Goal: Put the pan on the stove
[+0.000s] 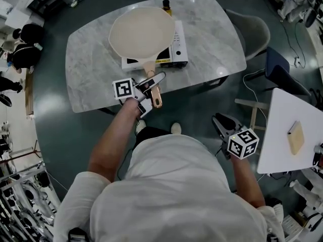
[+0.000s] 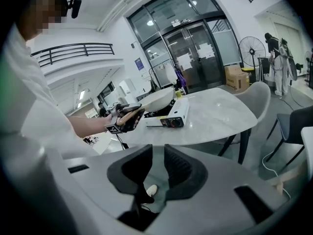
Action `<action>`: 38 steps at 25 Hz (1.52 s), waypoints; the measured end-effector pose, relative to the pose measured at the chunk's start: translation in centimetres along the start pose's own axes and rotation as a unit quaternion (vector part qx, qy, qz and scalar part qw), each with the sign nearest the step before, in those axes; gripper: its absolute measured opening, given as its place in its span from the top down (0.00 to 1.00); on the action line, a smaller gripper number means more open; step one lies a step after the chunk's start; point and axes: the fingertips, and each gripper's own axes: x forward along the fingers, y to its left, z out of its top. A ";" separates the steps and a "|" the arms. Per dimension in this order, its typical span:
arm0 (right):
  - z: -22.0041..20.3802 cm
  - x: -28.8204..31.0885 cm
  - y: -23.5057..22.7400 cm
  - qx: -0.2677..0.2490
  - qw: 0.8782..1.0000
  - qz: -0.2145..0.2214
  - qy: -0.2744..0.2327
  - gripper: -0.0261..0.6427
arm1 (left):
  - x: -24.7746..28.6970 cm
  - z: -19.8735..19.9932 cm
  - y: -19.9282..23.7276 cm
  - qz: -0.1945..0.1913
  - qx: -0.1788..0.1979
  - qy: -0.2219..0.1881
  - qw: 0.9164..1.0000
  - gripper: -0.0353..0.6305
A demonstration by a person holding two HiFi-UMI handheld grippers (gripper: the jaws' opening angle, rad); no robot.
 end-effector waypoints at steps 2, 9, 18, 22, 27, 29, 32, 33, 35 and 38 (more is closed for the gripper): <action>0.1 0.1 -0.1 -0.001 1.000 0.005 -0.001 0.84 | 0.1 -0.1 0.3 0.004 -0.004 -0.003 1.000 0.77; -0.2 0.1 -0.6 0.002 1.000 0.012 -0.002 0.84 | 0.6 -0.1 0.4 0.015 -0.005 -0.006 1.000 0.76; 0.2 0.2 -0.9 -0.001 1.000 0.022 -0.005 0.83 | 0.7 0.2 0.4 0.036 0.005 -0.027 0.999 0.60; 0.5 0.4 -1.3 -0.002 1.000 0.026 -0.008 0.83 | 0.2 0.4 0.9 0.047 0.001 -0.041 0.998 0.56; 0.7 0.1 -1.9 -0.001 1.000 0.029 -0.010 0.83 | -0.2 0.3 0.6 0.035 -0.020 -0.062 0.997 0.55; 0.8 0.1 -1.9 0.000 0.999 0.031 -0.012 0.83 | -0.1 0.3 0.4 0.028 -0.025 -0.063 0.997 0.55; 0.8 0.2 -1.9 0.000 0.999 0.033 -0.012 0.83 | 0.0 0.3 0.7 0.036 -0.025 -0.060 0.997 0.63; 0.8 0.2 -1.8 0.000 0.999 0.034 -0.012 0.83 | 0.0 0.4 0.8 0.040 -0.027 -0.060 0.997 0.68; 0.6 0.1 -1.7 0.000 0.999 0.034 -0.011 0.83 | -0.1 0.5 0.9 0.044 -0.027 -0.060 0.997 0.76; 0.3 -0.2 -1.9 0.003 0.999 0.032 -0.010 0.83 | 0.0 0.5 0.9 0.040 -0.031 -0.061 0.997 0.77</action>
